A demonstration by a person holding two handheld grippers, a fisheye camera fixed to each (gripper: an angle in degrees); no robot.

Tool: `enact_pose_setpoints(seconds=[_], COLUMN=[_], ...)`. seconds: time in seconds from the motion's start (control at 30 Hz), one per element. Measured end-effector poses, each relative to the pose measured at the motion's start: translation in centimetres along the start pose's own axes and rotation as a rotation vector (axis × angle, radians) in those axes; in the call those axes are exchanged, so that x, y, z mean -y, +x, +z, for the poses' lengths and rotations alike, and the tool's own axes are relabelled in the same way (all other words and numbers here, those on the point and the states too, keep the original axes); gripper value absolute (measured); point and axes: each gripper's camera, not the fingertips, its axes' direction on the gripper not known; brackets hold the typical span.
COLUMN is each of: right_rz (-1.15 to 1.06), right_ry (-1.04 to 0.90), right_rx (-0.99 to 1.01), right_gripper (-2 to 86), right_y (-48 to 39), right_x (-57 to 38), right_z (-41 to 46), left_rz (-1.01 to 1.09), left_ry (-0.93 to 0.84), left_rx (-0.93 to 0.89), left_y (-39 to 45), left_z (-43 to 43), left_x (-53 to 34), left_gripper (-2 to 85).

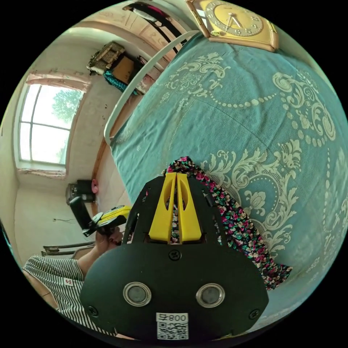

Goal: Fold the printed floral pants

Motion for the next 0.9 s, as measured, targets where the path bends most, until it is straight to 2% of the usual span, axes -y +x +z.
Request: enact_pose_setpoints(seconds=[0.17, 0.37, 0.43, 0.53, 0.63, 0.77, 0.83, 0.9], right_rz=[-0.026, -0.029, -0.034, -0.037, -0.021, -0.017, -0.012, 0.005], right_ry=[-0.055, -0.061, -0.064, -0.067, -0.072, -0.076, -0.074, -0.075], right_rx=[-0.087, -0.086, -0.084, -0.086, -0.079, -0.068, -0.063, -0.036], right_gripper=[0.1, 0.0, 0.0, 0.0, 0.1, 0.1, 0.1, 0.1], right_y=[-0.5, 0.1, 0.2, 0.5, 1.2, 1.9, 2.2, 2.9], right_x=[2.5, 4.2, 4.4, 4.6, 5.0, 4.9, 4.8, 4.5], right_z=[2.6, 3.5, 3.7, 4.0, 4.0, 4.2, 4.2, 4.0], left_rz=[-0.085, 0.045, 0.084, 0.000, -0.082, 0.037, 0.094, 0.083], left_ry=[0.084, 0.142, 0.122, 0.139, 0.154, 0.191, 0.149, 0.041], left_rx=[0.032, 0.031, 0.083, 0.194, 0.122, 0.059, 0.023, 0.074], left_y=[-1.2, 1.3, 2.3, 1.9, 0.7, 2.9, 4.0, 4.3], left_z=[-1.3, -2.2, -1.8, -2.0, -2.4, -2.4, -1.2, 1.3], left_x=[-0.8, -1.1, -1.0, -1.3, -2.2, -2.3, -1.6, -0.7], left_gripper=[0.8, 0.7, 0.7, 0.6, 0.5, 0.4, 0.4, 0.4])
